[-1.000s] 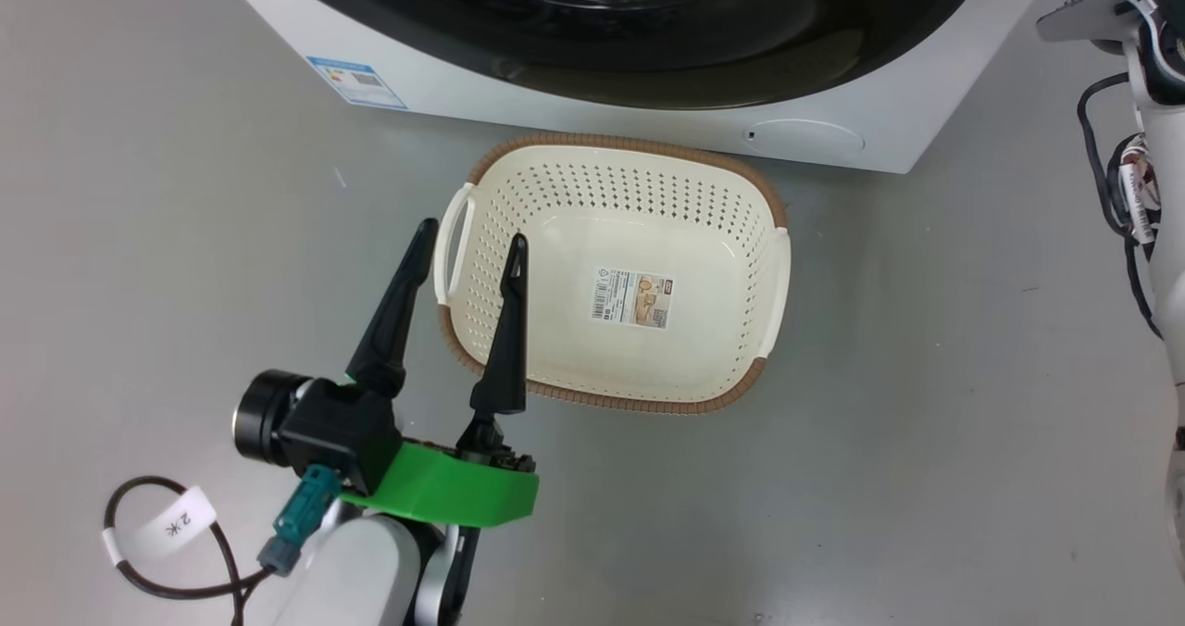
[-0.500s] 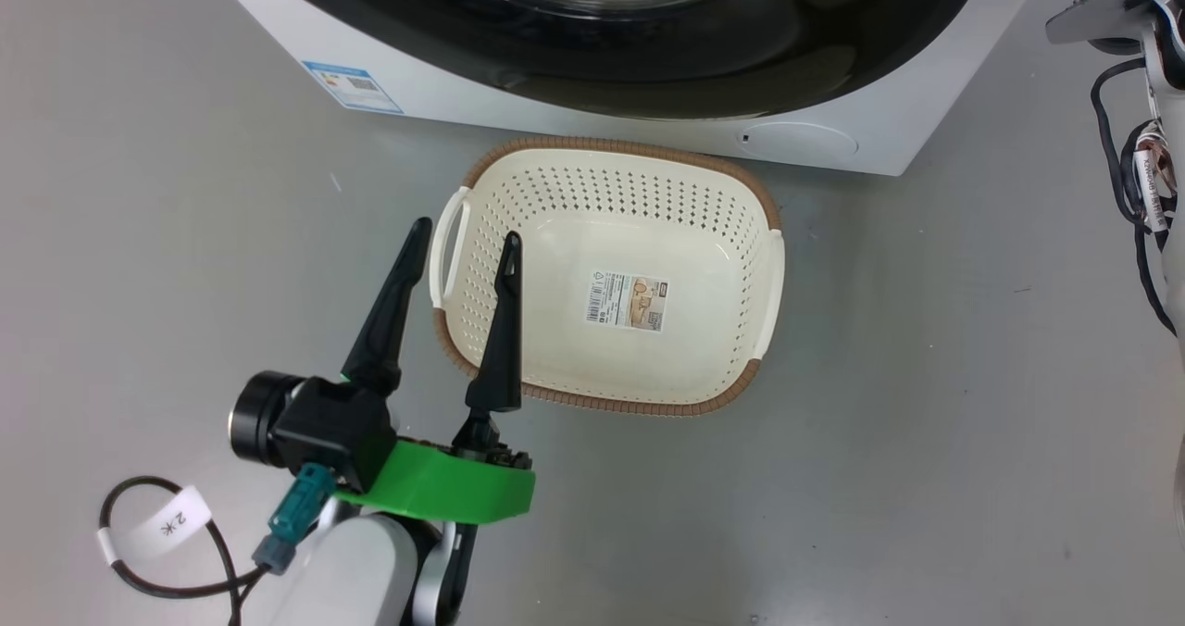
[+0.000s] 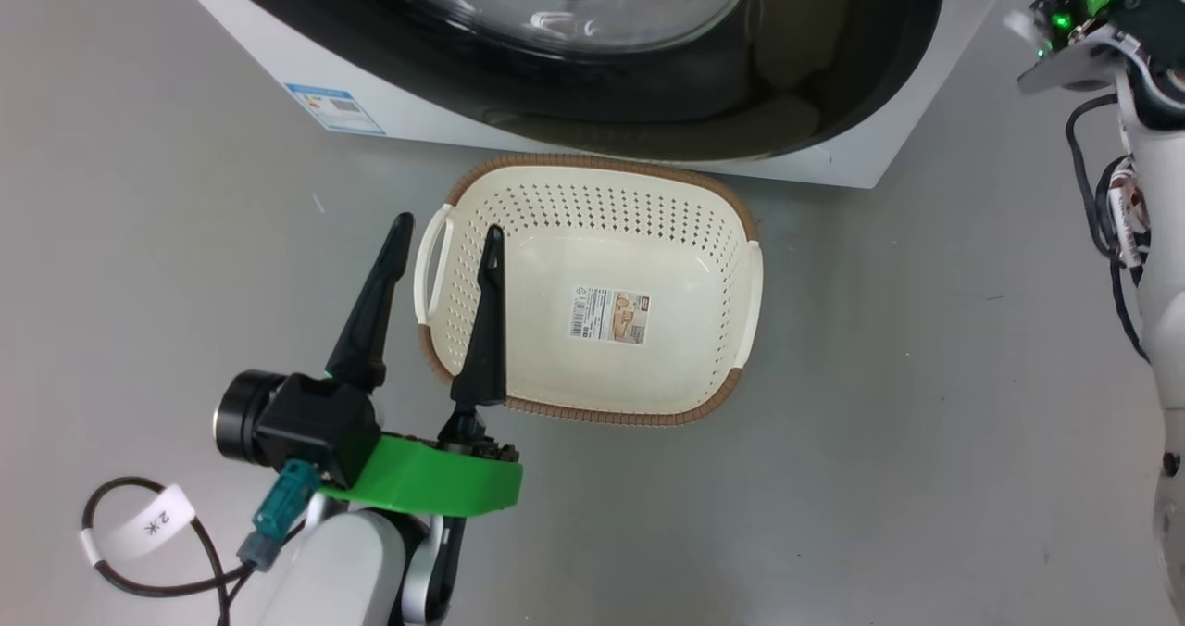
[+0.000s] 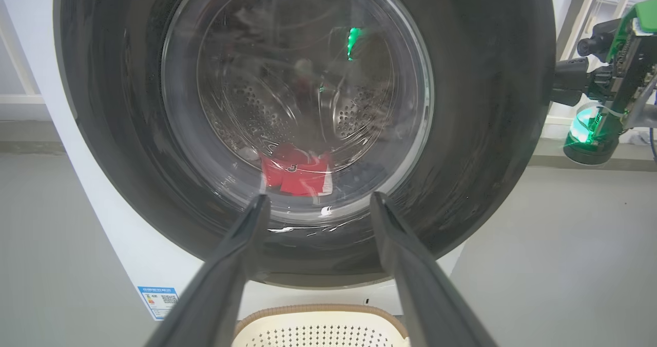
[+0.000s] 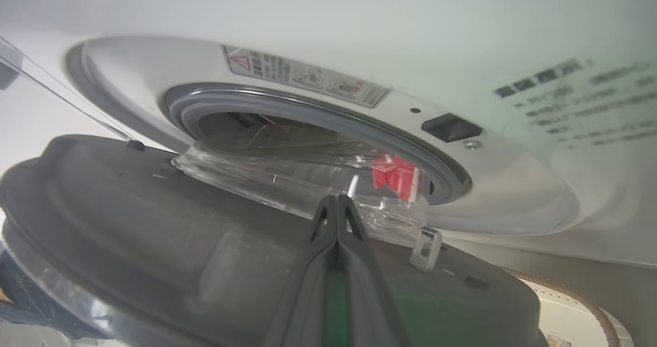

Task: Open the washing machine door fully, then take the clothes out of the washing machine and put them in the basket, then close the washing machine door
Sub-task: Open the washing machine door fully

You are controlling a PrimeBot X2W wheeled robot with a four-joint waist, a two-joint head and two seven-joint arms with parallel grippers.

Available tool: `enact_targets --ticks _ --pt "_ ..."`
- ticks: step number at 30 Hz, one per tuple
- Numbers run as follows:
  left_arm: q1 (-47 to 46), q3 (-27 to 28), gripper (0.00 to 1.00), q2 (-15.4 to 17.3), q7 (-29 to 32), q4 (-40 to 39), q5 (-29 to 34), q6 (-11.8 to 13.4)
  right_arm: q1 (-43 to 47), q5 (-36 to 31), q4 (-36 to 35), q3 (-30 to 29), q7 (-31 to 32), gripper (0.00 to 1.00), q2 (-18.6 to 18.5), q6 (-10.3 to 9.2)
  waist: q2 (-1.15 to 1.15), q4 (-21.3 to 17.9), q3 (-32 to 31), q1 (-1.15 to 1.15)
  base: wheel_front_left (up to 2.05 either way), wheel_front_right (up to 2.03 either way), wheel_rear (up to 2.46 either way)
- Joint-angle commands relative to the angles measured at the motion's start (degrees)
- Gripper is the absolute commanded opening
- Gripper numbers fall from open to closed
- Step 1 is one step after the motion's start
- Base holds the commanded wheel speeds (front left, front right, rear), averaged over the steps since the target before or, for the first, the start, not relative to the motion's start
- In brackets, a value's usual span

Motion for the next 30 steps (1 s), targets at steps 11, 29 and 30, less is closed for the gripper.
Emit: enact_targets --ticks 11,29,30 --pt "1.6 3.3 1.0 1.0 -0.3 -1.2 0.4 0.1 7.7 1.7 -7.6 0.4 4.0 0.0 5.2 0.46 0.0 -0.8 -3.6 0.0 0.0 0.0 0.0" --pt "7.0 5.3 1.0 1.0 -0.3 -1.9 1.2 0.8 22.1 2.5 -16.9 -1.5 8.2 0.0 6.8 0.46 0.0 2.2 -10.7 0.0 0.0 0.0 0.0" --pt "7.4 5.3 1.0 1.0 -0.3 -1.9 1.2 0.8 22.9 2.5 -17.5 -1.6 8.4 0.0 6.9 0.46 0.0 2.5 -11.1 0.0 0.0 0.0 0.0"
